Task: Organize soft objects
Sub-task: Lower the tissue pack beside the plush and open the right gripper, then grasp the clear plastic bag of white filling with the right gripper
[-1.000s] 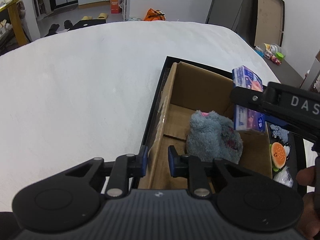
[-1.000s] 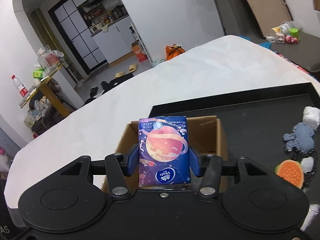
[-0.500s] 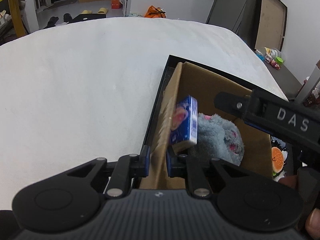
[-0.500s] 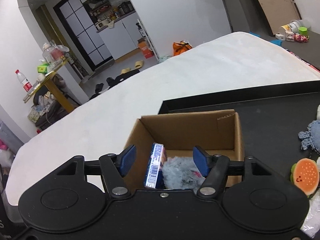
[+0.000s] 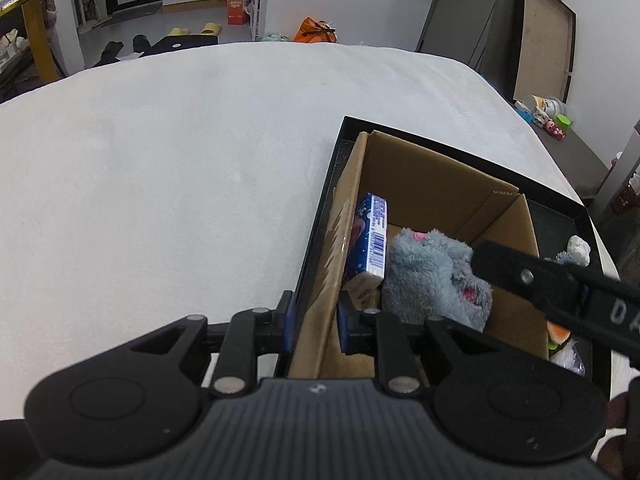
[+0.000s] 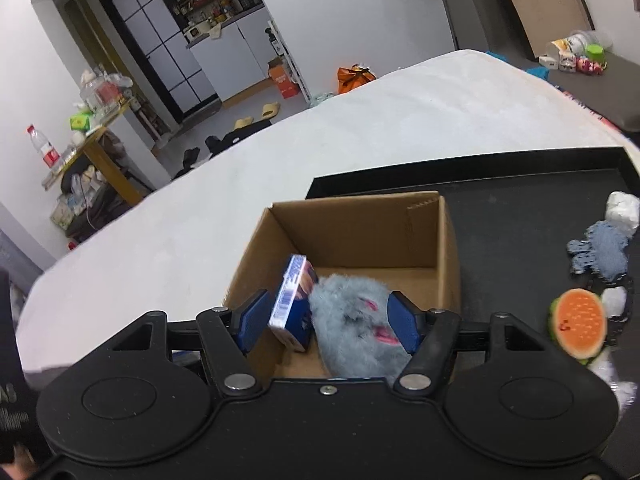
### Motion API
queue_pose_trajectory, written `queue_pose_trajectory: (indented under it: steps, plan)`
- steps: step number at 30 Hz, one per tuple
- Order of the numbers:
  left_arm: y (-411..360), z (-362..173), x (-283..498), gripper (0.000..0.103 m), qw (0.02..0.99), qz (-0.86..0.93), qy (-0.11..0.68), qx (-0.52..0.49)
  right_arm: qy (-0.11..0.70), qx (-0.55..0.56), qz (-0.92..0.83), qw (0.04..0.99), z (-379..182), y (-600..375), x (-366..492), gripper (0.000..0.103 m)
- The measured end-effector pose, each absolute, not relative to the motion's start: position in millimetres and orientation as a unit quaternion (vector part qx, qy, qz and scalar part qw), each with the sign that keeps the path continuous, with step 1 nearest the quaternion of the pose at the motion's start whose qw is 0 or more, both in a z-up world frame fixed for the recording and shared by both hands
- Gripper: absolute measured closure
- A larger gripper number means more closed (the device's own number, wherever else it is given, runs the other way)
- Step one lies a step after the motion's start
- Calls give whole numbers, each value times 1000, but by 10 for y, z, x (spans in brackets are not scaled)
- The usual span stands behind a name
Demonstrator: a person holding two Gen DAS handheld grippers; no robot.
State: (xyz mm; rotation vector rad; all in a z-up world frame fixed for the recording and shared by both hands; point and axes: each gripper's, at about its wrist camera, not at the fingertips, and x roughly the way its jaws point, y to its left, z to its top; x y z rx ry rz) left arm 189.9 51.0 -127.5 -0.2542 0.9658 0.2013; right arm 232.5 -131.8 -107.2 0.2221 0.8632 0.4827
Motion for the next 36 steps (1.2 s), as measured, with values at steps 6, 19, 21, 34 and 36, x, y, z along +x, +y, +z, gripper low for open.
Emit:
queue_pose_trajectory:
  steps: [6, 19, 21, 34, 36]
  plan:
    - [511, -1262, 1866, 74, 869, 99, 471, -114, 415, 106, 214, 878, -1008, -1458, 2280, 39]
    - [437, -1183, 1785, 49, 872, 98, 474, -76, 402, 121, 161, 893, -1012, -1858, 2079, 32]
    - [422, -1177, 1773, 48, 872, 98, 474, -71, 399, 124, 149, 896, -1029, -1898, 2048, 32]
    - [200, -1212, 1740, 47, 870, 96, 482, -39, 414, 135, 19, 900, -1393, -2168, 1997, 32]
    - [163, -1223, 1743, 47, 869, 98, 484, -36, 419, 145, 1, 896, -1459, -2223, 2011, 30]
